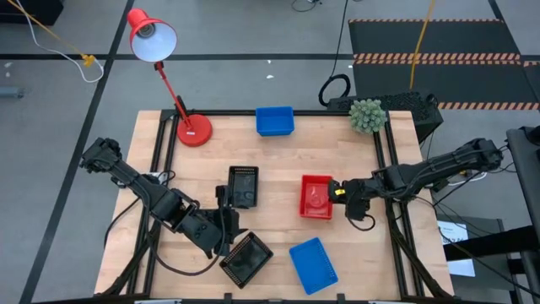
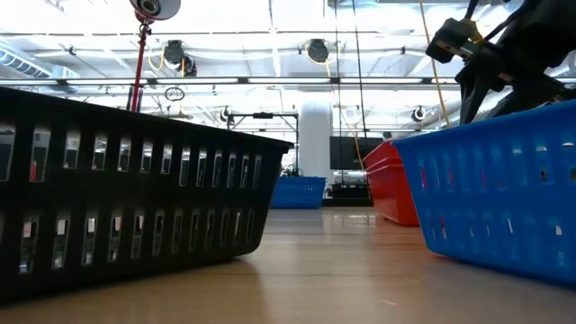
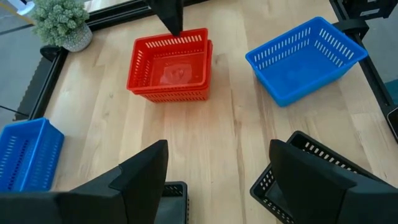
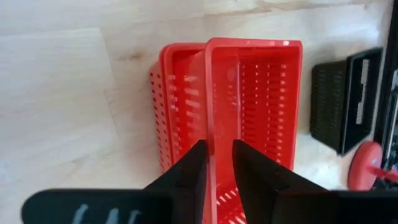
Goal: Stack baskets by color
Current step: Stack the bottom red bin on top of the top red bins
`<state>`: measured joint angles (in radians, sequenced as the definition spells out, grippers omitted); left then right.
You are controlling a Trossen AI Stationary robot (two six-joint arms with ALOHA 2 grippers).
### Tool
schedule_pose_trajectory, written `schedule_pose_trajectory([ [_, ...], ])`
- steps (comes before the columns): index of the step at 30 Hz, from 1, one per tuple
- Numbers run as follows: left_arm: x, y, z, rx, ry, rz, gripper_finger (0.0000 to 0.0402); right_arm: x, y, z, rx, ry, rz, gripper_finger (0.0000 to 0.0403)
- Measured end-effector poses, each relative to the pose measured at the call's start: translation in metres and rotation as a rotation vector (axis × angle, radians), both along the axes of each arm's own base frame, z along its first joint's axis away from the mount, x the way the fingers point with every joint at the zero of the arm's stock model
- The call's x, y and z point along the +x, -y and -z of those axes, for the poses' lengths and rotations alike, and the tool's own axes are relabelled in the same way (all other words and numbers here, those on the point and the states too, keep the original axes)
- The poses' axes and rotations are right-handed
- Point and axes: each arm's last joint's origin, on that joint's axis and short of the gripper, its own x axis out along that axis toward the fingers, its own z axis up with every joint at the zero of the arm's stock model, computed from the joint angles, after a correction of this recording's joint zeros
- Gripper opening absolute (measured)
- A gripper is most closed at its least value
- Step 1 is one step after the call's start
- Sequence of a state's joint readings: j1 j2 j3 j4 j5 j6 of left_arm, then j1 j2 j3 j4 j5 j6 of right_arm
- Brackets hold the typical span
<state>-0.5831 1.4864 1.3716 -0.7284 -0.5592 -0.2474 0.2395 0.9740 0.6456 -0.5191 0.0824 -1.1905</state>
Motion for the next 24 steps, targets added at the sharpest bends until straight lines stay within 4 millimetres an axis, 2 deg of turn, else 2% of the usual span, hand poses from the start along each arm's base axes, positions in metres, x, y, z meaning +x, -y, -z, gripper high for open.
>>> schedule_pose_trajectory([
  [5, 0.0, 0.0, 0.0, -0.002, 0.0, -0.001, 0.028, -0.006, -0.004, -0.007, -0.003, 0.045, 0.041, 0.0072],
  [8, 0.0, 0.0, 0.0, -0.002, 0.0, -0.001, 0.028, -0.011, -0.007, -0.014, 0.065, 0.103, 0.135, 0.0072],
  [11, 0.0, 0.0, 0.0, -0.002, 0.0, -0.002, 0.028, -0.015, -0.008, -0.022, 0.229, 0.168, 0.332, 0.0073],
  [14, 0.0, 0.0, 0.0, -0.002, 0.0, -0.001, 0.028, -0.016, -0.011, -0.029, 0.503, 0.206, 0.552, 0.0073],
  [18, 0.0, 0.0, 0.0, 0.003, -0.001, 0.002, 0.028, -0.015, -0.009, -0.033, 0.851, 0.247, 0.95, 0.0073],
  [24, 0.0, 0.0, 0.0, 0.008, -0.003, 0.007, 0.028, -0.022, -0.005, -0.017, 0.864, 0.158, 1.236, 0.0073],
])
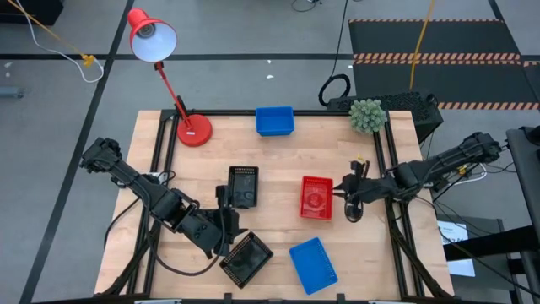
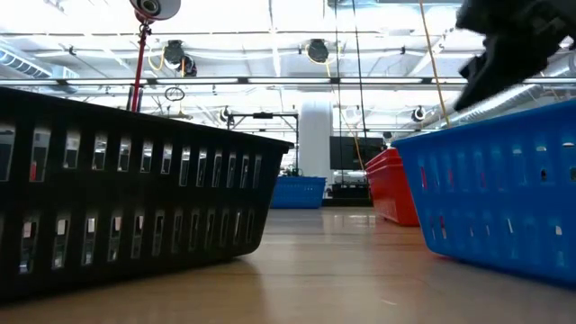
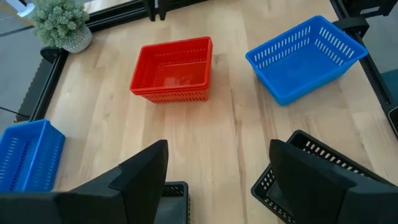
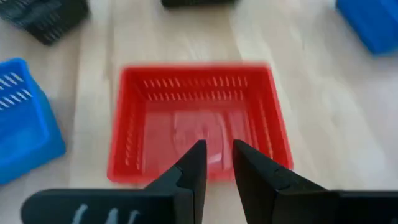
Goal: Stack baskets by color
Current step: Stack the bottom red bin on top of the top red bins
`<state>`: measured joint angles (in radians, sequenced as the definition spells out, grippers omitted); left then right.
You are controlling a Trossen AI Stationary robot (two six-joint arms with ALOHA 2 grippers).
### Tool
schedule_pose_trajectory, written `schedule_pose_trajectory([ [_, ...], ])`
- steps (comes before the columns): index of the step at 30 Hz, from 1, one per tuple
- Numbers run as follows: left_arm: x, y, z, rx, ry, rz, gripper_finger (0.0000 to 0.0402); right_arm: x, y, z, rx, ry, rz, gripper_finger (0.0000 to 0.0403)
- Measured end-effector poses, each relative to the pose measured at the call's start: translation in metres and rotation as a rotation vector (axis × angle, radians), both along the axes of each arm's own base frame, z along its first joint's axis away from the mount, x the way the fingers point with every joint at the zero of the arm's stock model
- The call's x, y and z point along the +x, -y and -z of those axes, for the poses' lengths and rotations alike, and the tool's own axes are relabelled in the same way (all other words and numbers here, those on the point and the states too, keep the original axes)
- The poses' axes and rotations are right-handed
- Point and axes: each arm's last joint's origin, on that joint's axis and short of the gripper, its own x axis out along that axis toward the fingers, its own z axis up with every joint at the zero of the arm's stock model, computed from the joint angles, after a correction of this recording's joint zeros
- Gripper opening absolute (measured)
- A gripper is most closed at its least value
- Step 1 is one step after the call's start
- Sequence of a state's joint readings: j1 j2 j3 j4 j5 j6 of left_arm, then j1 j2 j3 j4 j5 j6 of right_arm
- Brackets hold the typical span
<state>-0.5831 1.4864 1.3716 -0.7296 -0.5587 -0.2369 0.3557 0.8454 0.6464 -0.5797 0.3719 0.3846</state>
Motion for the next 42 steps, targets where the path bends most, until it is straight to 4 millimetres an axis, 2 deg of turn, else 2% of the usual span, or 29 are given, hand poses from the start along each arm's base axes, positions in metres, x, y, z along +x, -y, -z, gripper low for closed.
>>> schedule_pose_trajectory([
  [7, 0.0, -0.001, 0.0, 0.071, -0.013, 0.058, 0.028, -0.008, 0.003, 0.016, 0.061, -0.176, 0.174, 0.0073],
  [18, 0.008, -0.015, 0.0, 0.063, -0.014, 0.004, 0.028, 0.007, 0.011, 0.056, 0.057, -0.288, 0.217, 0.0073],
  [25, 0.011, -0.015, -0.002, 0.026, 0.014, -0.005, 0.0275, 0.021, 0.02, 0.065, 0.036, -0.284, 0.222, 0.0063],
  [36, 0.011, -0.015, -0.002, 0.033, 0.012, 0.005, 0.016, 0.026, 0.028, 0.066, -0.007, -0.277, 0.186, 0.0004],
  [42, 0.011, -0.015, -0.002, 0.033, 0.012, 0.005, 0.013, 0.028, 0.031, 0.065, -0.016, -0.264, 0.181, 0.0003],
])
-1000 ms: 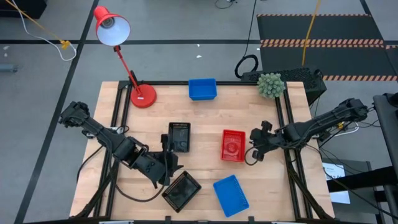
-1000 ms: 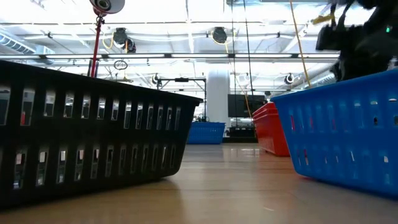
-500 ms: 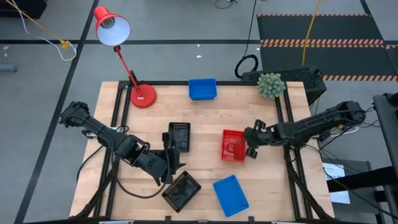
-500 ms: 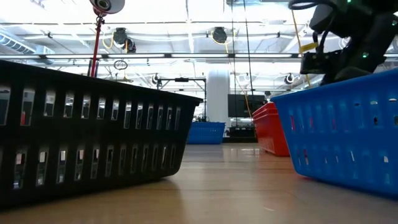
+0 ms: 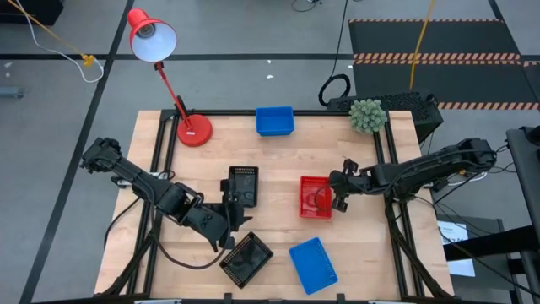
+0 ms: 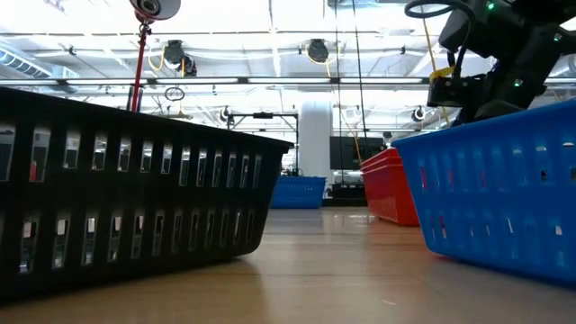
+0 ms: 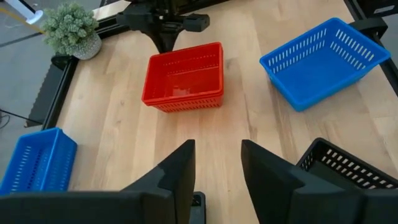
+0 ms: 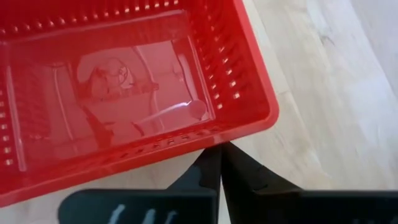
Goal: Stack baskets by color
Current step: Stack the bottom red bin on top of the top red bins, then stack the bottom blue bin on top of the top blue bins
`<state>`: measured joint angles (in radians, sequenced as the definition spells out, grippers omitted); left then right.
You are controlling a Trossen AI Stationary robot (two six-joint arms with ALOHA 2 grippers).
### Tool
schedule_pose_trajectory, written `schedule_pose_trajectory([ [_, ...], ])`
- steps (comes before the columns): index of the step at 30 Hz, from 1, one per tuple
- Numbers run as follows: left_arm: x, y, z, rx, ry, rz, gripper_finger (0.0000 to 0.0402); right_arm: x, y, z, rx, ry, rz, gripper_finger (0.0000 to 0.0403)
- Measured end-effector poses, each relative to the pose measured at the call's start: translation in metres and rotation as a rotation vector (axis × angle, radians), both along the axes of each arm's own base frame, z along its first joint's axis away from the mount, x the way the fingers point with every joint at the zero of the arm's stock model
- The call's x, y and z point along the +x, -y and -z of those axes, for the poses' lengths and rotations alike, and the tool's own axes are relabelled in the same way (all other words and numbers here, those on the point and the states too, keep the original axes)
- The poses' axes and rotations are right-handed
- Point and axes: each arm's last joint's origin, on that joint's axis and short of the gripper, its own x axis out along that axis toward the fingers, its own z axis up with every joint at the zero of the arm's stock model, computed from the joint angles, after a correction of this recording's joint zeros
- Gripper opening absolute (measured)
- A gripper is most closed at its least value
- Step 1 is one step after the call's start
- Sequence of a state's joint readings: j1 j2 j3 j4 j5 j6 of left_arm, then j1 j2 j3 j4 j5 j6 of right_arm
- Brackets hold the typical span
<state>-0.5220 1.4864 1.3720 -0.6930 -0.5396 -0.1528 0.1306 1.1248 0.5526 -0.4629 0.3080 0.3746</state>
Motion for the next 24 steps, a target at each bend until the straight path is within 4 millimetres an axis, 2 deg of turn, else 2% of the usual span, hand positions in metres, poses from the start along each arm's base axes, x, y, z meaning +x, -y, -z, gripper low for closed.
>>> schedule_pose_trajectory([
  [7, 0.0, 0.0, 0.0, -0.007, 0.002, -0.006, 0.0129, 0.002, 0.001, -0.002, -0.02, 0.02, -0.04, 0.0003],
  [10, 0.001, 0.0, -0.001, -0.029, 0.018, -0.017, 0.0129, -0.001, 0.0, -0.008, 0.029, 0.02, -0.041, 0.0004],
  [17, 0.008, 0.011, -0.005, -0.088, 0.08, 0.076, 0.0129, -0.002, -0.005, -0.056, 0.078, 0.15, -0.03, 0.0004],
  [20, 0.014, 0.019, 0.003, -0.083, 0.07, 0.101, 0.0129, -0.004, -0.009, -0.079, 0.092, 0.241, -0.057, 0.0004],
  [24, 0.035, 0.032, 0.021, -0.052, 0.094, 0.159, 0.0129, -0.007, -0.012, -0.103, 0.103, 0.33, -0.086, 0.0004],
])
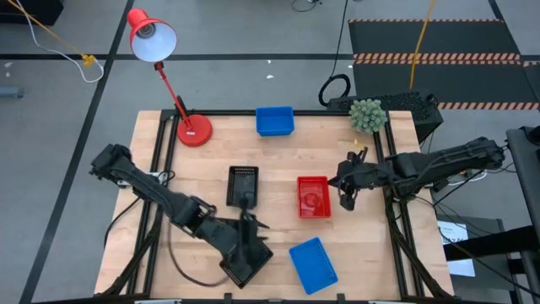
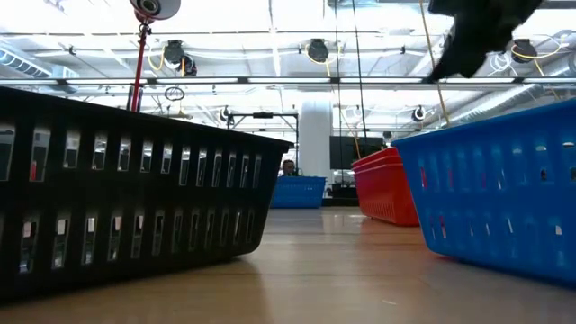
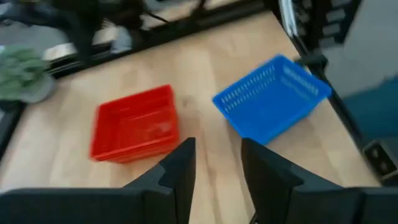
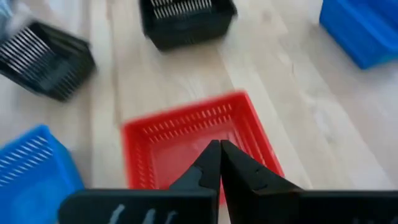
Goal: Stack baskets by color
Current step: Stack the bottom blue bin on top of the top blue bins
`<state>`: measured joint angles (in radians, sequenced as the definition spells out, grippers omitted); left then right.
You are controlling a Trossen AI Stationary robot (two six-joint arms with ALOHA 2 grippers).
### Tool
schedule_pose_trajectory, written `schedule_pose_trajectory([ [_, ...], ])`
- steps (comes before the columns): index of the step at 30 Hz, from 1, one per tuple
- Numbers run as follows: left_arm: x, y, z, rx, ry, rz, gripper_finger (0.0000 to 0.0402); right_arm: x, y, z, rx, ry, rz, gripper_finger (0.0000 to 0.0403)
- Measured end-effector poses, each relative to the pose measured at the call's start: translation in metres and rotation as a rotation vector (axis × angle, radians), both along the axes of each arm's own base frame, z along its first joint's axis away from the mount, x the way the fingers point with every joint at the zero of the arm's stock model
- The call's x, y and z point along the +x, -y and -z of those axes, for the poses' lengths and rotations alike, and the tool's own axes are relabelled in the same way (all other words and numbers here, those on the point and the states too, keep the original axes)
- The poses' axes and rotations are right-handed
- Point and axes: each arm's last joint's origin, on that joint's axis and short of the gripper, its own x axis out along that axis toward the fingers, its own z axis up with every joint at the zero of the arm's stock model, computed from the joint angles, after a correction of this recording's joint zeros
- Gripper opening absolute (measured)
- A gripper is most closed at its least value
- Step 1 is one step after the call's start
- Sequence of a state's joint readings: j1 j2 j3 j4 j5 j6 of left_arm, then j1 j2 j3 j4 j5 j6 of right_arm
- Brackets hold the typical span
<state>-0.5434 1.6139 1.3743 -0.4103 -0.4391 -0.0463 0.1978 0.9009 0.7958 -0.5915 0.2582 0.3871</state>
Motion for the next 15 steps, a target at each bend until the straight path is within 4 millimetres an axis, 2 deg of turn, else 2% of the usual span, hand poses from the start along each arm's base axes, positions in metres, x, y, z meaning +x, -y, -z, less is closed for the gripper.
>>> schedule_pose_trajectory([
  [4, 0.022, 0.018, 0.029, 0.035, -0.04, 0.179, 0.0129, -0.002, 0.0, -0.025, 0.009, 0.053, -0.006, 0.0004],
  [9, 0.047, 0.032, 0.052, 0.043, -0.086, 0.331, 0.0129, -0.006, 0.001, -0.057, 0.01, 0.093, -0.01, 0.0004],
  [15, 0.076, 0.042, 0.067, 0.046, -0.129, 0.38, 0.014, -0.01, 0.002, -0.068, -0.048, 0.119, -0.062, 0.0004],
])
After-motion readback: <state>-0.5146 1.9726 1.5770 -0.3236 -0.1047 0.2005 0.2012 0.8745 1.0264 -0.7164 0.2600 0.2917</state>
